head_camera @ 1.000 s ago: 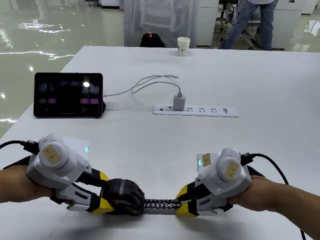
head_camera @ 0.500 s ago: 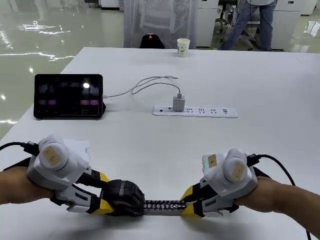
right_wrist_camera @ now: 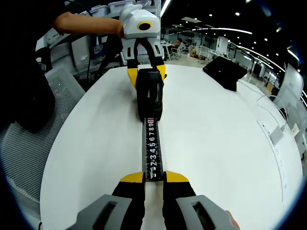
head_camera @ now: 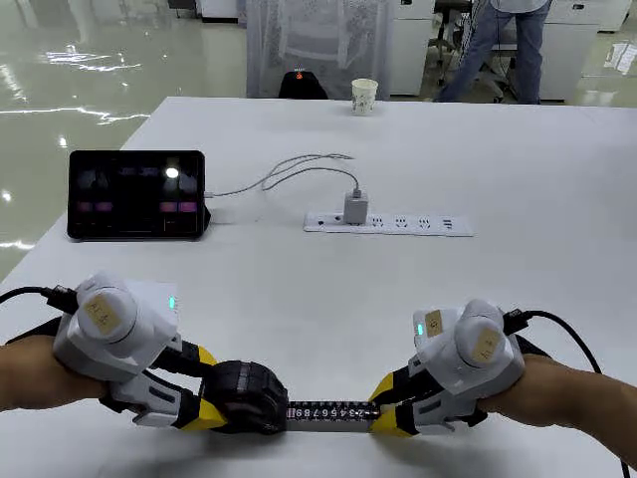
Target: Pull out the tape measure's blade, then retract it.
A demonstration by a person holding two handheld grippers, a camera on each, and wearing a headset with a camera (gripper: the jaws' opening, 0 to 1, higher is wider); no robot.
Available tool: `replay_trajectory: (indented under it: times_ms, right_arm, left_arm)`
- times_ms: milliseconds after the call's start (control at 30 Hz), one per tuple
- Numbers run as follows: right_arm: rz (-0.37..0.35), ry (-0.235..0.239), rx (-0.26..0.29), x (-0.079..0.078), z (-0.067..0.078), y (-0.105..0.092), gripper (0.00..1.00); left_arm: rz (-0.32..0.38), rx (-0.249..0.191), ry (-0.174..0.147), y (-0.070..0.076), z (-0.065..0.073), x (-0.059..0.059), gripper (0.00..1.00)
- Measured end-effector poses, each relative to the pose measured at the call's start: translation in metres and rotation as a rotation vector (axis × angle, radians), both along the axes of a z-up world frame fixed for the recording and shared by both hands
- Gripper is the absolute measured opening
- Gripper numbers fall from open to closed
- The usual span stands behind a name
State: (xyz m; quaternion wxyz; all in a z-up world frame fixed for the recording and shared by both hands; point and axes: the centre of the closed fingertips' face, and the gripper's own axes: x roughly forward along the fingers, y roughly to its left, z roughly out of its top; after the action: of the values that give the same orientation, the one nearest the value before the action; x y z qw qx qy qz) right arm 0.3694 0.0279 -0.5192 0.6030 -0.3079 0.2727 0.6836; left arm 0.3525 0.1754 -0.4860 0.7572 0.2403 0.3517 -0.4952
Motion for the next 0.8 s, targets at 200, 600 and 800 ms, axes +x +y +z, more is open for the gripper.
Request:
replay_trajectory:
  times_ms: [200, 600, 800]
  right_arm:
    - [-0.003, -0.001, -0.002, 0.001, 0.0, -0.004, 0.09]
    - [-0.016, -0.002, -0.003, 0.003, 0.0, -0.015, 0.09]
    - [-0.023, -0.002, -0.006, 0.005, 0.0, -0.023, 0.09]
  left_arm:
    - [0.0, 0.001, 0.0, 0.0, 0.0, 0.0, 0.24]
    - [0.002, 0.003, 0.001, 0.0, 0.0, 0.0, 0.24]
    - [0.002, 0.005, 0.002, -0.001, 0.0, 0.0, 0.24]
